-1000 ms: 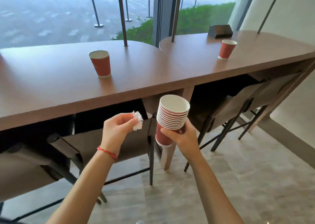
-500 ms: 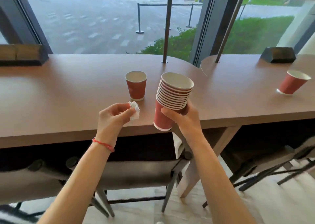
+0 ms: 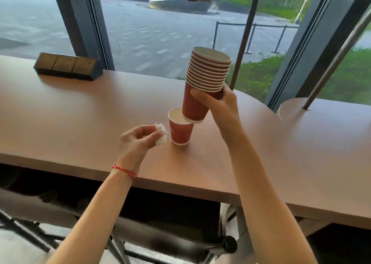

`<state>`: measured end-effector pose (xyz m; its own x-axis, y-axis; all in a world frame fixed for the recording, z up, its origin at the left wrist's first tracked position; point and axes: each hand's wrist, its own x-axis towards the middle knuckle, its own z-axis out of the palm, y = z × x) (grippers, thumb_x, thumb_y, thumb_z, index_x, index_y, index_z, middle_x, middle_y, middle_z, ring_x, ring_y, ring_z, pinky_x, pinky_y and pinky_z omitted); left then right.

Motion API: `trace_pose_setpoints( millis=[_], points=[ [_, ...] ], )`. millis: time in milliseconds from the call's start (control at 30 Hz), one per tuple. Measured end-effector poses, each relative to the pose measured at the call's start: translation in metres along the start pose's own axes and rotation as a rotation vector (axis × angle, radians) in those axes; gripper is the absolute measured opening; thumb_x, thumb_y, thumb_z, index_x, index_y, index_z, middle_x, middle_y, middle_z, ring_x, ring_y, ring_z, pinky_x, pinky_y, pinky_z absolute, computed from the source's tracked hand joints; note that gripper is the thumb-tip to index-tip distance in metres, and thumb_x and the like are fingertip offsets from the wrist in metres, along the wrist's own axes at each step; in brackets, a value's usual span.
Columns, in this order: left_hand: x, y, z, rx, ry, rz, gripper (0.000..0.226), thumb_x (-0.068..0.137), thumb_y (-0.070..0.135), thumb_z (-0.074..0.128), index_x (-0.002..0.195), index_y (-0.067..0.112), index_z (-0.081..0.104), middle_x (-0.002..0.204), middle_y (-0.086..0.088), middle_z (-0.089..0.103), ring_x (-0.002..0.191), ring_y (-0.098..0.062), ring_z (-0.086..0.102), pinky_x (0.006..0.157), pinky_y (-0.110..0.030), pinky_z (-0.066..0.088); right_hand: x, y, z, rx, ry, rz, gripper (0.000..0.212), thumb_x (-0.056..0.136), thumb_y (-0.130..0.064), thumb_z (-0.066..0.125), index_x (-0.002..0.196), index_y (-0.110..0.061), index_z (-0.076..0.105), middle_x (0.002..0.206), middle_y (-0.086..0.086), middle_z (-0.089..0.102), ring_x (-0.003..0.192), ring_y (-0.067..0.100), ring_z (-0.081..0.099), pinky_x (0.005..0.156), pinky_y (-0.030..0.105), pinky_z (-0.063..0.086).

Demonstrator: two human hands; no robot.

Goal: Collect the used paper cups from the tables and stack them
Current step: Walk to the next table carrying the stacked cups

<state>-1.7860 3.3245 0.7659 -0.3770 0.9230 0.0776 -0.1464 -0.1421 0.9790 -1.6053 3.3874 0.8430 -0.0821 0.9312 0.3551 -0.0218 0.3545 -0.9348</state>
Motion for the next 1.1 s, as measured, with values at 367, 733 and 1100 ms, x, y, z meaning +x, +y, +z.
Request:
trace_pose_setpoints(
  millis=[367,733,1100],
  points=[
    [0.021,-0.015,-0.01,0.052,0.037,-0.024,0.012,0.069,0.007,0.076,0.074,0.017,0.071,0.075,-0.001,0.071,0.067,-0.009,0.067,0.061,-0.019,0.056,0.019,0.048,0.02,-0.074,-0.045,0.047,0.043,0.067,-0.019,0.082,0.1,-0.024,0.055,0.097,-0.006,0.066,0.087,0.0,0.064,0.075,0.021,0.054],
    [0.032,-0.025,-0.014,0.032,-0.05,-0.061,0.015,0.07,0.008,0.075,0.065,0.022,0.073,0.068,0.006,0.073,0.066,-0.008,0.068,0.06,-0.017,0.055,-0.005,0.089,0.023,-0.083,-0.05,0.167,0.052,0.066,-0.013,0.083,0.104,-0.027,0.05,0.097,-0.01,0.063,0.083,-0.006,0.062,0.067,0.012,0.051],
    [0.034,-0.022,-0.016,0.011,-0.121,-0.063,0.011,0.071,0.008,0.075,0.075,0.018,0.071,0.068,0.005,0.072,0.068,-0.009,0.068,0.064,-0.019,0.056,-0.014,0.086,0.022,-0.19,-0.025,0.14,0.051,0.066,-0.012,0.083,0.11,-0.018,0.056,0.097,-0.008,0.065,0.085,-0.001,0.063,0.07,0.015,0.053]
  ],
)
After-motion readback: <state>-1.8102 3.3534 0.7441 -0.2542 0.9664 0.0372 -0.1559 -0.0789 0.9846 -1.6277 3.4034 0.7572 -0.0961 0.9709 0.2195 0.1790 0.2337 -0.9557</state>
